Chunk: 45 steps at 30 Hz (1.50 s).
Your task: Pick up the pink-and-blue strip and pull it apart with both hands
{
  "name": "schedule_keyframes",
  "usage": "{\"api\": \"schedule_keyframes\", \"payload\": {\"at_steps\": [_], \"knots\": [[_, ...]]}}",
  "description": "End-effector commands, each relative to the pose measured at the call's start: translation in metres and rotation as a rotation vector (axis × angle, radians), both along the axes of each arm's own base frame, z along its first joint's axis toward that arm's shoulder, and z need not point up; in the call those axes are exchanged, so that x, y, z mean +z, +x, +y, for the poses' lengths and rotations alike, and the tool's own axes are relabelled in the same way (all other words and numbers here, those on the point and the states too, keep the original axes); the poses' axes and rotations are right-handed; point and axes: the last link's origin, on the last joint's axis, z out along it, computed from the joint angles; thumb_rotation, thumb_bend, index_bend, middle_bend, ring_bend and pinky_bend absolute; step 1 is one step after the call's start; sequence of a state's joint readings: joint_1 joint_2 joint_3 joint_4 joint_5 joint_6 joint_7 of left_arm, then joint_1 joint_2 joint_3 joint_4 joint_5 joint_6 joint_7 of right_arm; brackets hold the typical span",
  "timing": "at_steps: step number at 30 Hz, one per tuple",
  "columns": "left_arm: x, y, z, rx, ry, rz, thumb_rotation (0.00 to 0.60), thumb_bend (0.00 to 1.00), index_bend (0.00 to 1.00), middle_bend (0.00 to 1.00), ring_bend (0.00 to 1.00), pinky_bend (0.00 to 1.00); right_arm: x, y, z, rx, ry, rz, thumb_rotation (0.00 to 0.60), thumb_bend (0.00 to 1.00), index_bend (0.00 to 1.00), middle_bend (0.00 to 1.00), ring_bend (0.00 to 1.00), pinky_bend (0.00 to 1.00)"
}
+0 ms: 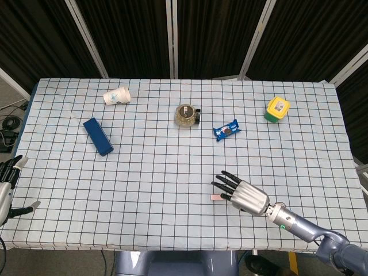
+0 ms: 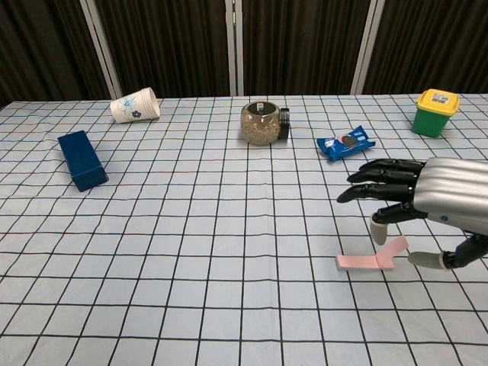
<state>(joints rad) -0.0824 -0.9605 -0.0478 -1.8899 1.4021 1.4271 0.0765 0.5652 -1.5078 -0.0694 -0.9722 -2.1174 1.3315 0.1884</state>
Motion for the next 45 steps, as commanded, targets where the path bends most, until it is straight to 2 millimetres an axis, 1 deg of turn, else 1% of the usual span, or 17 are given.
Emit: {"api": "schedule_keyframes", "payload": {"at_steps": [1, 7, 17, 26, 32, 40, 45], "knots": [[0.0, 0.0, 0.0, 0.0, 0.001, 0.0, 0.6, 0.0, 0.0, 0.0, 0.0, 0.0, -0.007, -0.002, -0.001, 0.018, -0.001, 0.017, 0.6, 0.25, 0.46, 0.11, 0.0, 0.0], [0.0, -0.001, 0.0, 0.002, 0.002, 0.002, 0.6, 0.0, 0.0, 0.0, 0.0, 0.0, -0.013, -0.007, -0.005, 0.044, -0.019, 0.045, 0.6, 0.25, 0.46, 0.11, 0.0, 0.0], [-0.001, -0.001, 0.0, 0.004, 0.0, 0.003, 0.6, 0.0, 0.0, 0.0, 0.0, 0.0, -0.014, -0.01, -0.012, 0.069, -0.049, 0.065, 0.6, 0.27, 0.47, 0.11, 0.0, 0.0], [-0.002, 0.0, -0.001, 0.003, -0.002, 0.006, 0.6, 0.0, 0.0, 0.0, 0.0, 0.0, -0.012, -0.013, -0.015, 0.07, -0.057, 0.056, 0.6, 0.32, 0.49, 0.11, 0.0, 0.0], [-0.002, 0.0, -0.001, 0.003, -0.002, 0.005, 0.6, 0.0, 0.0, 0.0, 0.0, 0.0, -0.012, -0.014, -0.015, 0.068, -0.055, 0.045, 0.6, 0.37, 0.53, 0.12, 0.0, 0.0], [-0.001, -0.001, -0.001, 0.006, -0.003, 0.003, 0.6, 0.0, 0.0, 0.0, 0.0, 0.0, -0.015, -0.012, -0.014, 0.055, -0.046, 0.018, 0.6, 0.43, 0.64, 0.15, 0.0, 0.0], [-0.003, -0.002, 0.001, 0.008, -0.014, 0.002, 0.6, 0.0, 0.0, 0.0, 0.0, 0.0, -0.013, -0.005, -0.015, 0.002, -0.03, -0.067, 0.6, 0.44, 0.68, 0.15, 0.0, 0.0]]}}
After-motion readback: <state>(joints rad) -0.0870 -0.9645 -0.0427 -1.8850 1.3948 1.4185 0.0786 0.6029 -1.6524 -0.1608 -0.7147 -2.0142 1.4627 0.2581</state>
